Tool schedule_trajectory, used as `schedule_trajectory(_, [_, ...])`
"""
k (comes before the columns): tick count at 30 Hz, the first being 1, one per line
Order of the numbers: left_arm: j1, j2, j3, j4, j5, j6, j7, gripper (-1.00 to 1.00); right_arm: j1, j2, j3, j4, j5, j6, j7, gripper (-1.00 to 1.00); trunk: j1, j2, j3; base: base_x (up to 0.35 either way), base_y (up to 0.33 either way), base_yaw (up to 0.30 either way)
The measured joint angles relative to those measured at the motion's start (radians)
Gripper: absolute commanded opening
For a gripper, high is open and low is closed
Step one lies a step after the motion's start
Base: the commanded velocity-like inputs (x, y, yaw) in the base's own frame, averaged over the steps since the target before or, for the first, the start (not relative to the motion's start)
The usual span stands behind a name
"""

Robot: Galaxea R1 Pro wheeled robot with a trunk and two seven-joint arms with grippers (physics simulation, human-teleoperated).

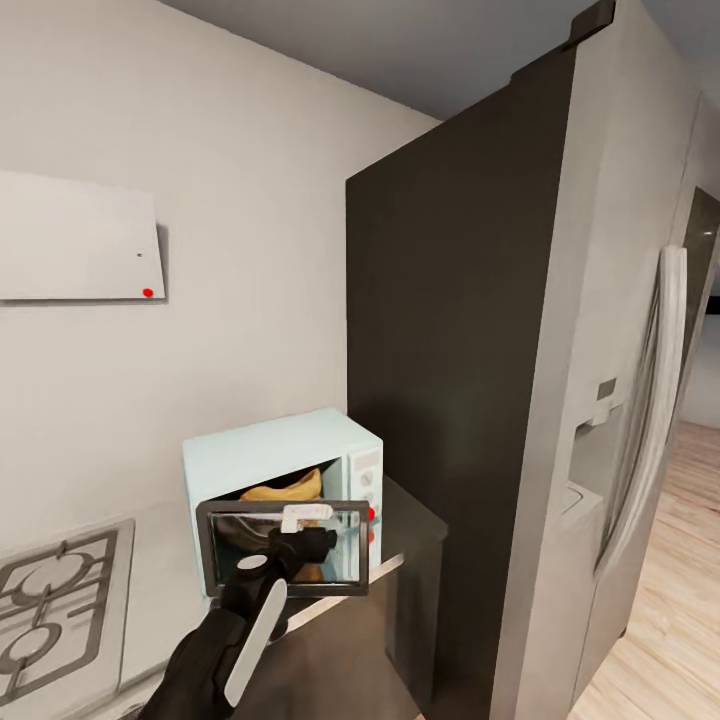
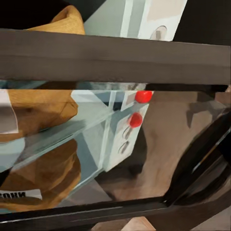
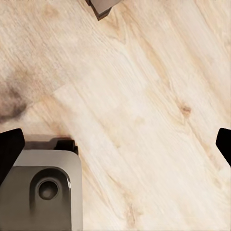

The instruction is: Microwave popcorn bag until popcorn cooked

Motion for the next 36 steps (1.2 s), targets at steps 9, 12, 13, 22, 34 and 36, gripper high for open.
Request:
schedule_trajectory(9, [0.000, -0.019, -0.003, 0.009, -0.008, -0.003, 0.012, 1.00, 0.000, 0.006, 0.001, 0.000, 0.000, 0.001, -0.011, 1.00, -0.001, 0.000, 0.000, 0.158, 0.000, 0.000])
schedule_trajectory(12, [0.000, -0.020, -0.003, 0.017, -0.008, -0.003, 0.012, 1.00, 0.000, 0.006, 0.001, 0.000, 0.000, 0.001, -0.011, 1.00, -0.001, 0.000, 0.000, 0.314, 0.000, 0.000])
schedule_trajectory(13, [0.000, -0.020, -0.003, 0.020, -0.010, -0.003, 0.012, 1.00, 0.000, 0.006, 0.001, 0.000, 0.000, 0.001, -0.011, 1.00, -0.001, 0.000, 0.000, 0.314, 0.000, 0.000])
schedule_trajectory(22, [-0.001, -0.019, -0.002, 0.025, -0.010, -0.003, 0.012, 1.00, 0.000, 0.003, 0.000, 0.000, 0.000, 0.001, -0.011, 1.00, 0.000, 0.000, 0.000, 0.236, 0.000, 0.000])
schedule_trajectory(34, [0.002, -0.019, -0.039, 0.025, 0.005, -0.006, 0.006, 1.00, 0.000, -0.002, 0.000, 0.000, 0.000, 0.001, -0.011, 1.00, -0.001, -0.001, 0.000, 0.130, -0.013, 0.000])
schedule_trajectory(36, [0.002, -0.019, -0.037, 0.024, 0.013, -0.007, 0.008, 1.00, 0.000, -0.002, 0.000, 0.000, 0.000, 0.001, -0.011, 1.00, 0.000, 0.000, 0.000, -0.106, -0.002, 0.000])
